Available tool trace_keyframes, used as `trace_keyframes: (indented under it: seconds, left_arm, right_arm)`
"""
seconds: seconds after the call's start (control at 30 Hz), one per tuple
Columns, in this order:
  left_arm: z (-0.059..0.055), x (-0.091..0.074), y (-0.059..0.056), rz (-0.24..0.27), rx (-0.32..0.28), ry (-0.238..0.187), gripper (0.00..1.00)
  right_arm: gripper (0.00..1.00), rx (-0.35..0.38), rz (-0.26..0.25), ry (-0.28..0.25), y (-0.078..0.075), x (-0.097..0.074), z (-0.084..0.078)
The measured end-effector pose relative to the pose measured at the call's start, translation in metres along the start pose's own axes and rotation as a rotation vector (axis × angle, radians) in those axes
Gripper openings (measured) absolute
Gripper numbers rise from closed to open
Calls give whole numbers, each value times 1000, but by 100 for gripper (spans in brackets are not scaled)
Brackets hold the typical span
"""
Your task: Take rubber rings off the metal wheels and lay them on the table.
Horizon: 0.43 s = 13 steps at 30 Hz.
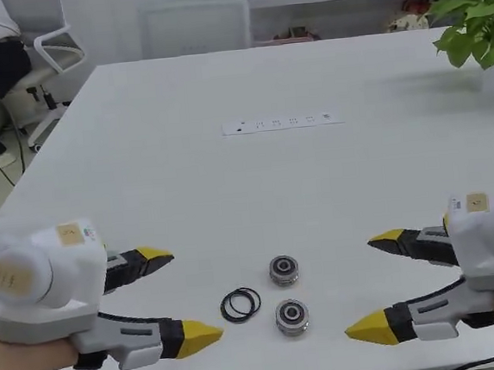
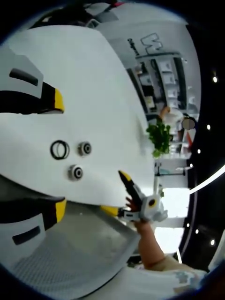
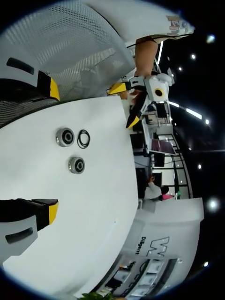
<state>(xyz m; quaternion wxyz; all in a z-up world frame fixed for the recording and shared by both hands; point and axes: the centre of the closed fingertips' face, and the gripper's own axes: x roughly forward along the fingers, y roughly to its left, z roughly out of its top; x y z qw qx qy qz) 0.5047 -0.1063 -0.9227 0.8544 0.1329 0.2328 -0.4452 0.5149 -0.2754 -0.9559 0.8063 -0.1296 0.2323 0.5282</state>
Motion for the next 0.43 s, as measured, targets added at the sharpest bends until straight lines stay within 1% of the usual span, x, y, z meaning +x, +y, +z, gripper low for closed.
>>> trace_keyframes:
  seconds: [0.17, 0.43]
  left_arm:
    - [-3, -3, 0, 10, -15, 0, 77]
    - [-3, -8, 1, 23, -32, 5, 81]
  right_arm:
    - [84, 2, -5, 13, 0, -3, -7]
    - [85, 27, -27, -10, -6, -9, -6]
